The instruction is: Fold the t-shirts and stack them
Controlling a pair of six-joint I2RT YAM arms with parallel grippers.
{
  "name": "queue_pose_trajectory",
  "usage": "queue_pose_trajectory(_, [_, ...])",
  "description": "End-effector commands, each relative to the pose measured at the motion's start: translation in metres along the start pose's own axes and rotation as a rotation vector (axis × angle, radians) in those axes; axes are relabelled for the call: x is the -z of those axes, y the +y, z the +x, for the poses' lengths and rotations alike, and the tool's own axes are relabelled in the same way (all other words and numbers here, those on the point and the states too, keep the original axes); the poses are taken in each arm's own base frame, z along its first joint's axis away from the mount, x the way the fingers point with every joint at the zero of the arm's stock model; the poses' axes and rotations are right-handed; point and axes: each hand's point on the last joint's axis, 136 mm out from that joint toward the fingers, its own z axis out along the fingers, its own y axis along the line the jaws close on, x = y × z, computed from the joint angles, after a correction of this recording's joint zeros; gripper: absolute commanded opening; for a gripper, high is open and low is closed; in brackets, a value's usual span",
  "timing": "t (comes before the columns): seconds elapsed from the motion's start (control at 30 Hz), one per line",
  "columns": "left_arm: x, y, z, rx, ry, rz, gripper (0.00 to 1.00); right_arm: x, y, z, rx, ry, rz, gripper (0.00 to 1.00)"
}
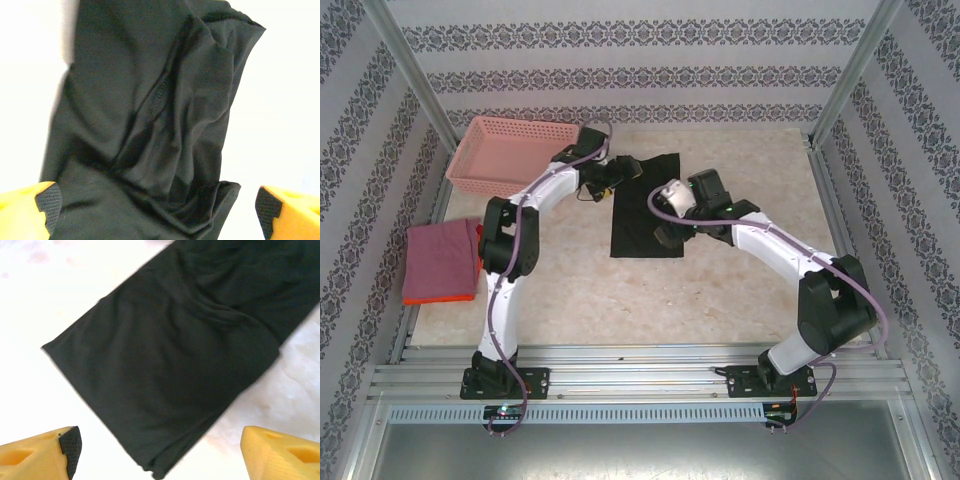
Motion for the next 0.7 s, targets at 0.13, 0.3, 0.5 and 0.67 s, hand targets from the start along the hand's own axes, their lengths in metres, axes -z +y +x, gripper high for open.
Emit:
queue_pose_trajectory(0.13, [0.085,0.02,0.0,-0.119,-0.12,-0.056,1.0,-0.034,0.041,0.024,0.356,0.166,-0.067,0.81])
queue_pose_trajectory(0.3, [0.128,0.045,0.023,-0.166,-0.168,-0.11,1.0,-0.06,0.054,0.035,0.463,0.24,-0.122,0.78])
queue_pose_trajectory(0.5, [0.158,0.073,0.044,-0.151,-0.182,-0.149,1.0,-0.083,0.051,0.036,0.517,0.289,-0.127,0.74])
queue_pose_trajectory(0.67, [0.164,0.086,0.051,-0.137,-0.185,-0.164,1.0,-0.098,0.052,0.037,0.532,0.315,-0.151,0.67])
